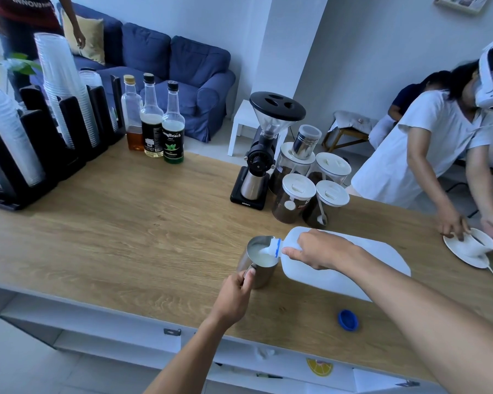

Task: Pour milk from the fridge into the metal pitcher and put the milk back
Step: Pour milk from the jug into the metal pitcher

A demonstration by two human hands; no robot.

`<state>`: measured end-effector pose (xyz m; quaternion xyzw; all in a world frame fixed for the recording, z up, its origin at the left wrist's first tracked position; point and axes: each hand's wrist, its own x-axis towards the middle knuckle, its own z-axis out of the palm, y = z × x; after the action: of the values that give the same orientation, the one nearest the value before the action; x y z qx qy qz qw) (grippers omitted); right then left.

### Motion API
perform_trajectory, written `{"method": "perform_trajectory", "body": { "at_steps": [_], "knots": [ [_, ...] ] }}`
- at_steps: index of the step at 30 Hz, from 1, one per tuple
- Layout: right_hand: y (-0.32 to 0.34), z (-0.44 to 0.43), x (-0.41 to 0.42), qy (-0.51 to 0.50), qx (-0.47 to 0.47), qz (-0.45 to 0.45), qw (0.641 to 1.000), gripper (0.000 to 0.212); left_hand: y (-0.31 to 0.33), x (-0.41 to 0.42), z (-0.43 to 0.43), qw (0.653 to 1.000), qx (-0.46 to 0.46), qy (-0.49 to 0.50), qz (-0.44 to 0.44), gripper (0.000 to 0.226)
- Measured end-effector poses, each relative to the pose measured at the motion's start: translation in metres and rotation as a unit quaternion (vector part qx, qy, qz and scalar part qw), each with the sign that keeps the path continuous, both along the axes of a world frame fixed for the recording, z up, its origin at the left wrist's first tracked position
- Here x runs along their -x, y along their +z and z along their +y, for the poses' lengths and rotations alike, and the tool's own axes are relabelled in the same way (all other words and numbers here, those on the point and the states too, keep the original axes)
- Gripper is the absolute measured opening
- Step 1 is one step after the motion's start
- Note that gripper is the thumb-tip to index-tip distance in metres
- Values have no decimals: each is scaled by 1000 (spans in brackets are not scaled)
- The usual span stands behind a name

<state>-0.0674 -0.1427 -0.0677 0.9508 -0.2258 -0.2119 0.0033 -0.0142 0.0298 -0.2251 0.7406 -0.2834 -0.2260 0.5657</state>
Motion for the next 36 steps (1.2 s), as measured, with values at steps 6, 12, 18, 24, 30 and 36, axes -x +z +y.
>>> {"method": "perform_trajectory", "body": {
  "at_steps": [6,12,18,24,30,36],
  "knots": [
    [1,2,1,2,7,6,1000,57,-1,0,0,1000,1,6,3,44],
    [2,3,-1,1,11,13,1000,57,-1,0,-1,1000,3,6,22,45],
    [2,2,0,2,11,9,1000,58,-2,0,-1,1000,3,6,26,44],
    [2,2,1,-4,2,6,1000,56,-1,0,0,1000,8,2,25,44],
    [-1,0,3,-5,-2,1,1000,58,-2,0,0,1000,7,5,21,43],
    [1,2,3,-7,-3,3,1000,57,-2,0,-1,1000,10,1,26,44]
  ]
}}
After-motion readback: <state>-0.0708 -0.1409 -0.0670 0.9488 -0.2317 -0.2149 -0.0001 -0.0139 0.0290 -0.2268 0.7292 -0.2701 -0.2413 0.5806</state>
